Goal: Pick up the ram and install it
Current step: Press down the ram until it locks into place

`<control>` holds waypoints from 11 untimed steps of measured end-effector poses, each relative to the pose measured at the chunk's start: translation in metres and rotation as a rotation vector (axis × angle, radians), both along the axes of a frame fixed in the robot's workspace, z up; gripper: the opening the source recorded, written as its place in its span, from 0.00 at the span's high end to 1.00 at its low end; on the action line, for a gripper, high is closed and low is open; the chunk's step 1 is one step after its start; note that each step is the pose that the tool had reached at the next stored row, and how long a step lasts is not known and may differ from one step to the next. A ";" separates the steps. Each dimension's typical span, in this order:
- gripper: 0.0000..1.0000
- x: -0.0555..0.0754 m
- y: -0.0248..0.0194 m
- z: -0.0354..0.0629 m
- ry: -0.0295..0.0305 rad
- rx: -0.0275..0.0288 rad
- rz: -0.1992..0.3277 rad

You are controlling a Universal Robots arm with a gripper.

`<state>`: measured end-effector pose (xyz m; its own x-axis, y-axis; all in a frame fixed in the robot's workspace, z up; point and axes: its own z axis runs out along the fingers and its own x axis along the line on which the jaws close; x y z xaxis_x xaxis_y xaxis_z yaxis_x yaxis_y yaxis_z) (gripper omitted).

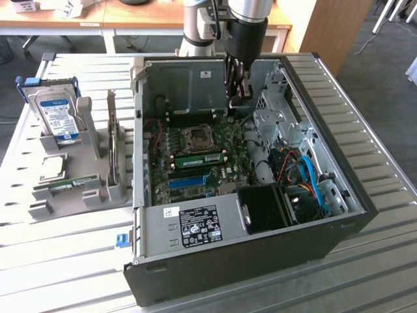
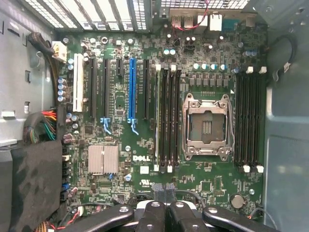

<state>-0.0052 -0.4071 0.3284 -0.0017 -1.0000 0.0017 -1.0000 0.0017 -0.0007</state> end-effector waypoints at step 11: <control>0.89 0.000 0.0000 -0.0146 -0.0106 0.0001 0.000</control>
<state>-0.0053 -0.4071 0.3138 -0.0017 -1.0000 0.0016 -0.9999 0.0017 -0.0114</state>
